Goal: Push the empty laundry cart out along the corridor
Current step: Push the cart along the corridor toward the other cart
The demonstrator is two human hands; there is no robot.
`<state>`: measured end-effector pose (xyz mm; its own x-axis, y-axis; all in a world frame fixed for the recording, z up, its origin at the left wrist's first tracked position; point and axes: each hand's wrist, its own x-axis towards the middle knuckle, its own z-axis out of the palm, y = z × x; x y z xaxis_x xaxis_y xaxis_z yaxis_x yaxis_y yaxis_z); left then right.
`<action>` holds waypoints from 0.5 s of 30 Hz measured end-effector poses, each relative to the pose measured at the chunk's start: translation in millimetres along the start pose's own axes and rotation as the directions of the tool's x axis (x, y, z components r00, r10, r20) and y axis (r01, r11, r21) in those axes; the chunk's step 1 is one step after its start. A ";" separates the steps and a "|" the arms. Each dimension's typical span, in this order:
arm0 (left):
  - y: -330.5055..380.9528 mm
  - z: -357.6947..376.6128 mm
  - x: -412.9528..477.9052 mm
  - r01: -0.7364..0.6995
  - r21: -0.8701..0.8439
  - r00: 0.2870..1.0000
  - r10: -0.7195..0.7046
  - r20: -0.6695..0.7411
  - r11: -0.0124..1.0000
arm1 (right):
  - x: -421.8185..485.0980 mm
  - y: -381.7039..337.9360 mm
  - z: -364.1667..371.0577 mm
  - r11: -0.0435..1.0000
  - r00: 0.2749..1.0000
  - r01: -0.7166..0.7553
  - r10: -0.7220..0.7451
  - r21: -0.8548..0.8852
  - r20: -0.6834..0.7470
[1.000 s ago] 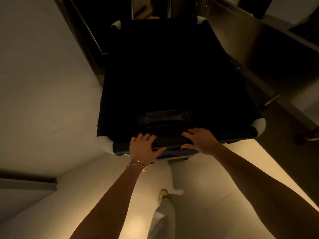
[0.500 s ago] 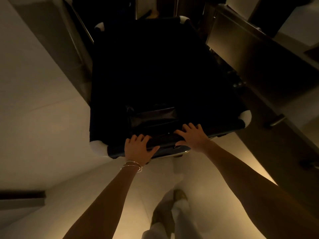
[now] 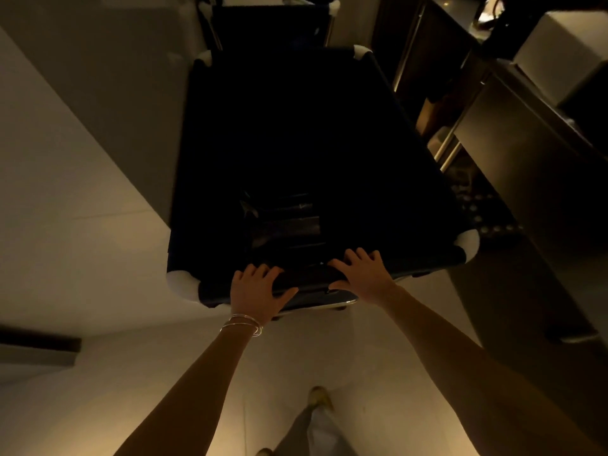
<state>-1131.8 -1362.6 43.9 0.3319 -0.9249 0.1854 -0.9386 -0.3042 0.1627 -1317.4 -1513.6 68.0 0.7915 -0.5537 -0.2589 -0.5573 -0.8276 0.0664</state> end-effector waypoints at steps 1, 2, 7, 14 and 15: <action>1.6 0.9 3.7 0.011 0.005 1.000 -0.011 -0.002 1.000 | 4.4 4.5 -0.8 1.000 1.000 0.010 -0.010 -0.002 -0.011; 2.2 1.7 6.9 0.024 0.014 1.000 -0.024 -0.006 1.000 | 7.7 7.4 -1.7 1.000 1.000 0.013 -0.013 0.003 -0.013; -4.6 5.7 10.6 0.046 0.016 0.999 -0.046 -0.004 0.999 | 10.6 4.0 -4.9 0.997 0.999 0.024 -0.022 0.078 -0.023; 12.4 0.3 -14.0 0.063 -0.015 0.998 -0.064 -0.023 0.998 | -14.8 0.1 4.4 0.993 0.998 0.053 -0.051 0.105 -0.021; 15.8 -0.8 -20.5 0.069 -0.013 0.997 -0.069 -0.023 0.998 | -21.7 -0.8 6.9 0.995 0.998 0.053 -0.052 0.089 -0.019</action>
<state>-1153.3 -1348.2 43.5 0.3979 -0.8963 0.1957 -0.9123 -0.3640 0.1878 -1335.8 -1500.3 66.9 0.8240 -0.5117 -0.2434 -0.5344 -0.8445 -0.0338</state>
